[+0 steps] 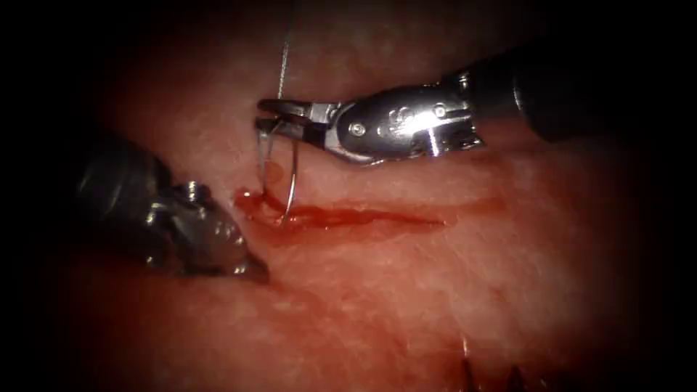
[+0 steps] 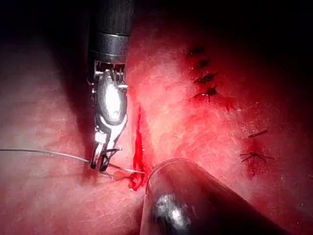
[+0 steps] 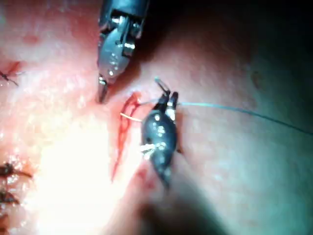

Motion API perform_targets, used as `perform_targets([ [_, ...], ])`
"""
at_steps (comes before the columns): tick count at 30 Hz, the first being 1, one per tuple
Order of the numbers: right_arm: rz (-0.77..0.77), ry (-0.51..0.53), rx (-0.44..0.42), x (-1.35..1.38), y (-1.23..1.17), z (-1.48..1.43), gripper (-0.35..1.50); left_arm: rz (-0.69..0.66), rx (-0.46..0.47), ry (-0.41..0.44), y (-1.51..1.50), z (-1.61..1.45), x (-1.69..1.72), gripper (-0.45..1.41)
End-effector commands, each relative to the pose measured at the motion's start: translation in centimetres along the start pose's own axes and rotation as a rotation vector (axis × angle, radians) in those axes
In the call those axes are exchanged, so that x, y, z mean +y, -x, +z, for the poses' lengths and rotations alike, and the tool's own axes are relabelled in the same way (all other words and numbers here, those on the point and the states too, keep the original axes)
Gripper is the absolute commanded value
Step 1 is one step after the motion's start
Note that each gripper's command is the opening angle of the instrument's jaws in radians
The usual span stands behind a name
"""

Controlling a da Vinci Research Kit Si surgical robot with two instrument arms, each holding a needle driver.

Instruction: Wound Closure

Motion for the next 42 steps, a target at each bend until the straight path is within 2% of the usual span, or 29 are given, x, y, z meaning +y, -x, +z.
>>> perform_targets([
  [1,-0.013,-0.004,-0.002,-0.18,0.04,0.10,-0.35,0.004,0.005,0.005,0.07,0.06,0.11,-0.45],
  [4,-0.069,0.006,-0.012,-0.25,0.04,0.11,-0.35,0.006,0.020,0.005,0.13,0.03,0.14,-0.45],
  [8,-0.140,0.027,-0.038,-0.21,-0.01,0.10,-0.35,0.005,0.032,0.000,0.13,0.07,0.18,-0.45],
  [26,-0.280,0.071,-0.066,-0.21,-0.05,0.16,-0.35,0.018,0.060,0.014,0.32,0.28,0.45,-0.45],
  [37,-0.294,0.085,-0.061,-0.33,-0.01,0.17,-0.35,0.039,0.067,0.040,0.53,0.42,0.54,-0.45],
  [42,-0.206,0.090,-0.009,-0.39,-0.06,0.18,-0.35,0.038,0.084,0.047,0.49,0.38,0.51,-0.45],
])
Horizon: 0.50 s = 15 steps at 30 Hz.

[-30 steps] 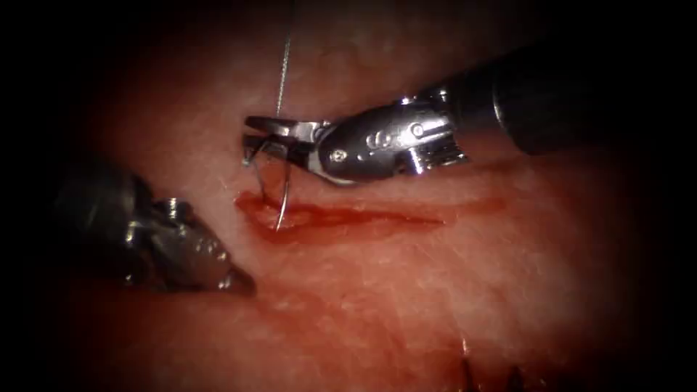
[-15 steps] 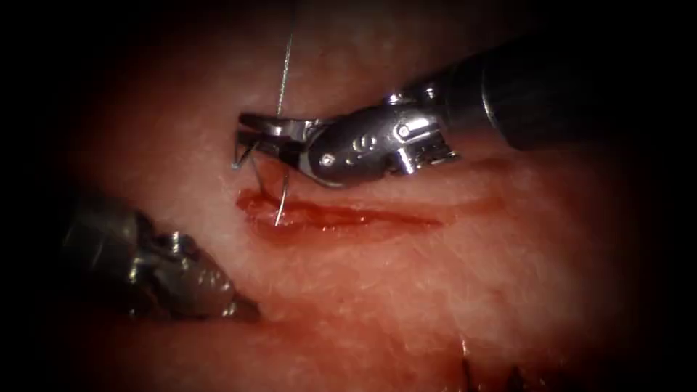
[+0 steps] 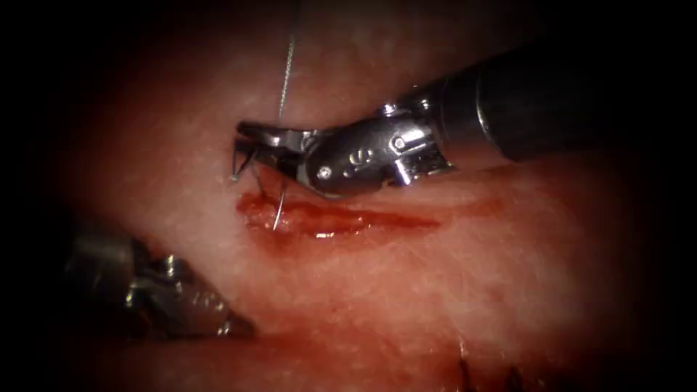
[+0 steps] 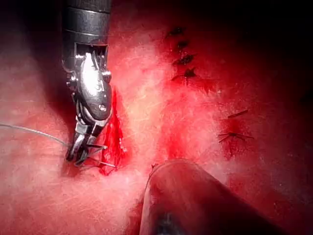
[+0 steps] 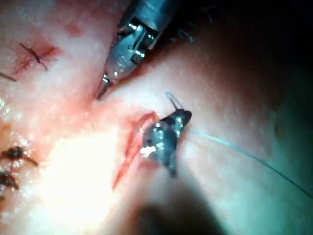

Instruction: Wound Closure

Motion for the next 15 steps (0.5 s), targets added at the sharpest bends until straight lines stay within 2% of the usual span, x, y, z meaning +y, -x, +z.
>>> perform_targets([
  [1,0.026,0.002,0.000,-0.11,-0.02,0.05,-0.35,-0.001,0.003,0.000,0.04,0.06,0.09,-0.45],
  [7,0.069,0.006,0.010,-0.14,-0.06,0.04,-0.35,-0.002,0.017,-0.008,0.02,0.02,0.06,-0.45],
  [15,0.217,0.048,0.038,-0.14,-0.11,0.00,-0.35,-0.006,0.045,-0.019,-0.04,0.01,0.00,-0.45],
])
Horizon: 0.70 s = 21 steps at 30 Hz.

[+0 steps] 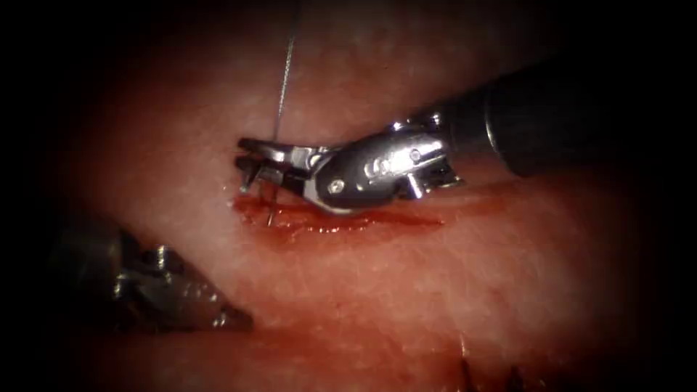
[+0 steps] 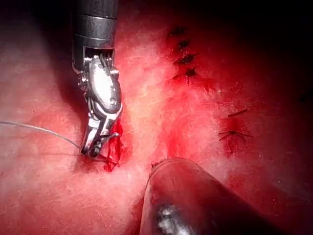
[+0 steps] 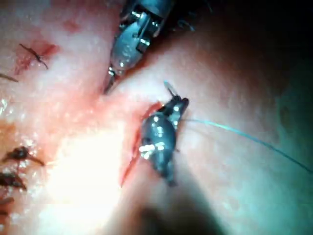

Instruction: Wound Closure

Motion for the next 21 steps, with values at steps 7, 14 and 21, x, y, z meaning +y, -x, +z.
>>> perform_targets([
  [7,0.042,-0.011,-0.012,-0.04,0.02,-0.01,-0.35,0.000,0.013,-0.008,0.04,0.12,0.01,-0.45],
  [14,0.118,-0.014,-0.017,0.10,0.05,-0.05,-0.35,-0.003,0.026,-0.024,0.01,0.14,-0.12,-0.45],
  [21,0.199,-0.022,-0.020,0.09,0.06,-0.02,-0.35,-0.011,0.049,-0.043,-0.06,0.20,-0.22,-0.45],
])
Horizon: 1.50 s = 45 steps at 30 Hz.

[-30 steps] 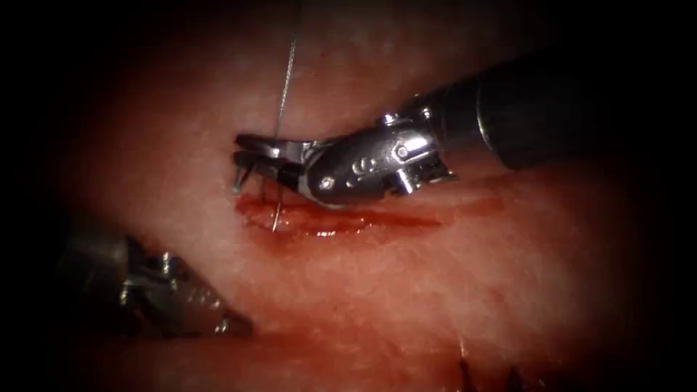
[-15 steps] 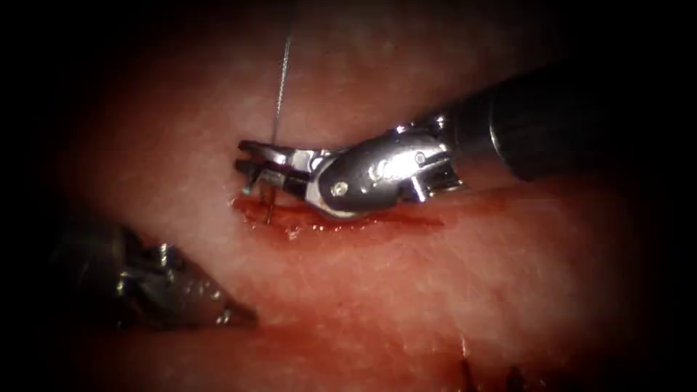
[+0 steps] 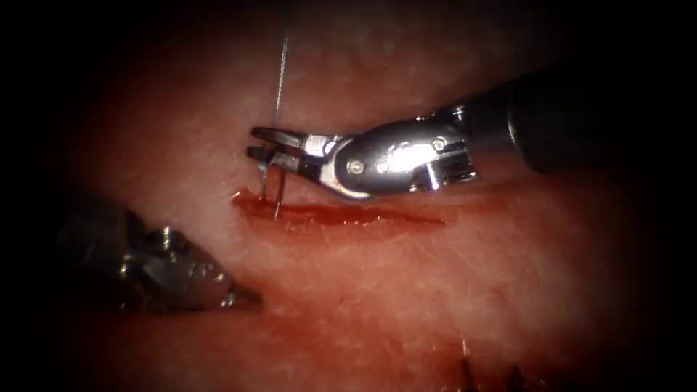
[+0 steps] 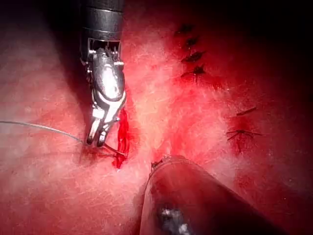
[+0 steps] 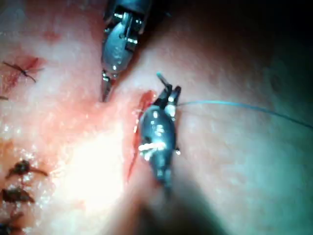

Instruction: Wound Closure

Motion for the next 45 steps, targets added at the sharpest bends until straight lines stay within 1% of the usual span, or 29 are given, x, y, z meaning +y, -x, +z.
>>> perform_targets([
  [1,0.003,-0.002,0.000,-0.10,0.04,0.05,-0.35,-0.002,-0.001,0.003,0.06,0.08,0.10,-0.45],
  [8,0.002,0.013,-0.011,-0.11,0.05,0.14,-0.35,-0.001,-0.001,0.003,0.08,0.07,0.10,-0.45],
  [17,0.057,0.023,-0.009,-0.14,0.01,0.20,-0.35,0.000,0.003,0.000,0.10,0.10,0.10,-0.45],
  [18,0.099,0.022,-0.007,-0.15,0.01,0.19,-0.35,0.003,0.003,-0.001,0.14,0.11,0.09,-0.45],
  [24,0.188,0.019,-0.007,-0.10,0.03,0.13,-0.35,0.009,0.004,-0.001,0.20,0.11,0.07,-0.45],
  [29,0.365,0.022,-0.005,-0.03,0.08,0.10,-0.35,0.009,0.007,-0.004,0.20,0.14,0.06,-0.45],
  [31,0.400,0.022,-0.004,-0.02,0.09,0.10,-0.35,0.010,0.008,-0.005,0.21,0.15,0.07,-0.45],
  [40,0.419,0.026,-0.005,0.06,0.05,0.08,-0.35,0.014,0.008,-0.007,0.26,0.17,0.06,-0.45],
  [44,0.454,0.021,-0.002,0.07,0.05,0.09,-0.35,0.016,0.009,-0.010,0.29,0.20,0.06,-0.45],
  [45,0.484,0.012,0.002,0.08,0.06,0.08,-0.35,0.017,0.009,-0.010,0.30,0.20,0.05,-0.45],
])
